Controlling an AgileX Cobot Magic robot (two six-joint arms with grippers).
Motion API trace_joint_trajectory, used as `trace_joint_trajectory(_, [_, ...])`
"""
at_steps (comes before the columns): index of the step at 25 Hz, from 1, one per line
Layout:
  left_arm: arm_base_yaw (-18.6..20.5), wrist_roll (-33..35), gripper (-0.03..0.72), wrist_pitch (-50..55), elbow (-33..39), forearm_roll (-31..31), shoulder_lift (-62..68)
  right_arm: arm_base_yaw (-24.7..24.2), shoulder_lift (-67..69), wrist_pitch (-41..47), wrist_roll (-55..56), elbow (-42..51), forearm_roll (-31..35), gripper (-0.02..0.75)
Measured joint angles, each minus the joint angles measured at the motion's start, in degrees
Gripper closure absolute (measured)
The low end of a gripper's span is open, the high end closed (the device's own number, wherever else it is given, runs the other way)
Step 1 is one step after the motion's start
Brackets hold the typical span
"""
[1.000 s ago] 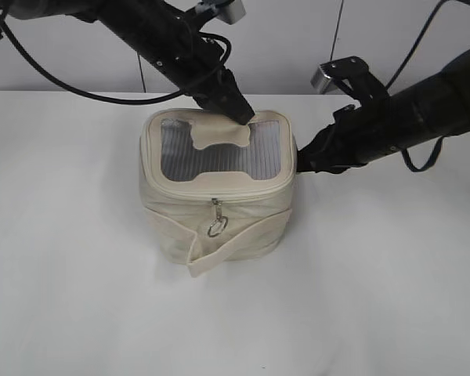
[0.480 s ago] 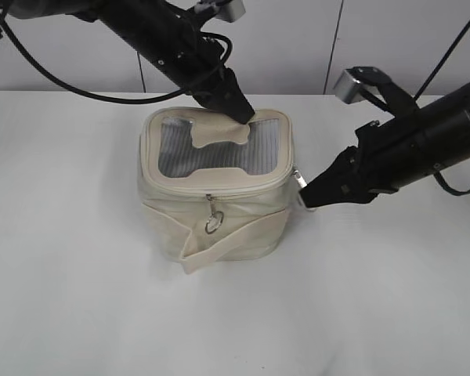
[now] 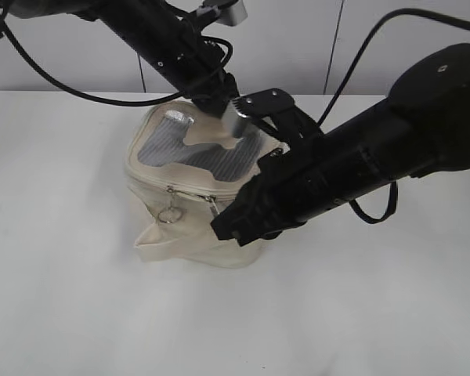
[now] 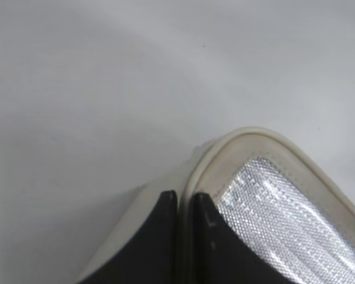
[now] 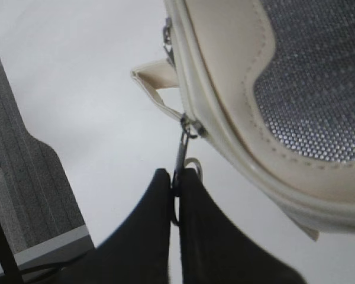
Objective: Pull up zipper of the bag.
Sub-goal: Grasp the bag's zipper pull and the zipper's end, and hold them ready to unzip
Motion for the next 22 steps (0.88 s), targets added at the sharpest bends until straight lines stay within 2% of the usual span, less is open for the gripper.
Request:
trace_joint_trajectory(4, [-0.31, -0.18, 0.651, 0.43, 0.0, 0.92, -0.13, 2.67, 0.99, -2.69, 2.1, -1.17, 1.18, 0.727])
trace_joint_trajectory(8, [-0.56, -4.58, 0.651, -0.94, 0.0, 1.58, -0.18, 2.81, 0.99, -3.43, 6.4, -1.29, 0.44, 0.727])
trace_joint_trajectory(15, [-0.65, -14.64, 0.651, -6.94, 0.31, 3.84, -0.93, -0.21, 0.2, -1.26, 26.39, -2.12, -18.94, 0.727])
trace_joint_trajectory(18, [-0.72, -17.56, 0.652, -9.07, 0.36, 4.63, -1.12, -2.0, -1.13, -0.74, 29.15, -2.14, -21.75, 0.727])
trace_joint_trajectory(22, [-0.8, -19.04, 0.652, -9.64, 0.36, 4.8, -1.12, -0.95, -1.65, -1.88, 29.87, -2.26, -21.48, 0.727])
